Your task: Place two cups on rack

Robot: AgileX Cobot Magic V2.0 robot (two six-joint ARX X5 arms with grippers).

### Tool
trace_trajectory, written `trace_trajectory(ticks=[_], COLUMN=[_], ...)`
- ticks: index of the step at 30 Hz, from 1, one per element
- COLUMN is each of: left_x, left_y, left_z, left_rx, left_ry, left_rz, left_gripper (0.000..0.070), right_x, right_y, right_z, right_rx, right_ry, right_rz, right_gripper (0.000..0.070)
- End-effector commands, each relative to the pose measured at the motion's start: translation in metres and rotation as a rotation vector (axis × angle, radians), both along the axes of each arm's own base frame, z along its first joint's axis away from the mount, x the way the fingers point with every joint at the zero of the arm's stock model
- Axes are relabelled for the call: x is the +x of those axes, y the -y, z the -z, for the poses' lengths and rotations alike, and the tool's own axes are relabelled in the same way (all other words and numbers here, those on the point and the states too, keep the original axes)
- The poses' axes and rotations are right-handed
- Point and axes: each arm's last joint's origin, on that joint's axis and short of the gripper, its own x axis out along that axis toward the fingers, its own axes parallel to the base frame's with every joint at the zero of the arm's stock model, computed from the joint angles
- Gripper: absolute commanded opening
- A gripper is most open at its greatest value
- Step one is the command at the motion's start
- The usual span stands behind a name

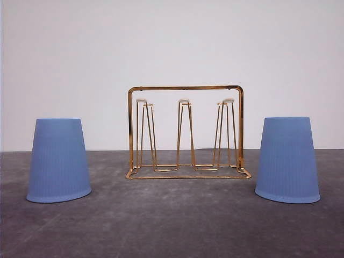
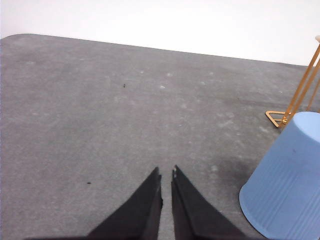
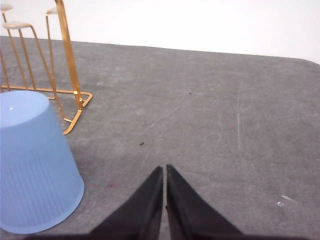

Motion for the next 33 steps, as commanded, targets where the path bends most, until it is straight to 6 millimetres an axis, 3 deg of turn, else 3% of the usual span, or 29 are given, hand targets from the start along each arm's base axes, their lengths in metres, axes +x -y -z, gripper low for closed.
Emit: trace_trajectory(ticks=[1, 12, 18, 23, 27, 33], left_x=[0.001, 0.001, 0.000, -0.006, -0.008, 0.009], left_y=[0.000, 0.000, 0.000, 0.000, 0.000, 0.002], left_z=[0.005, 0.005, -0.006, -0.041, -0.084, -0.142], left_rx=[-0.009, -0.009, -0.096, -0.217, -0.249, -0.150], left_ry=[-0.016, -0.011, 0.027, 0.097, 0.117, -0.056], left_rz=[0.001, 0.001, -0.015, -0.028, -0.026, 0.055], left_gripper=[0.0017, 0.0017, 0.0011, 0.0012, 0.0011, 0.0011], right_x=[0.000, 0.000, -0.001, -0.008, -0.008, 0.011], right_y=[0.000, 0.000, 0.000, 0.000, -0.001, -0.005], right_z=[0.000, -0.001, -0.011, -0.050, -0.090, -0.144], right_rx=[-0.007, 0.002, 0.150, 0.266, 0.280, 0.190], right_ry=[0.011, 0.016, 0.038, 0.087, 0.075, -0.041], right_rz=[-0.001, -0.002, 0.013, 0.003, -0.031, -0.108], right_gripper=[0.0007, 0.0007, 0.0006, 0.0006, 0.0006, 0.0005])
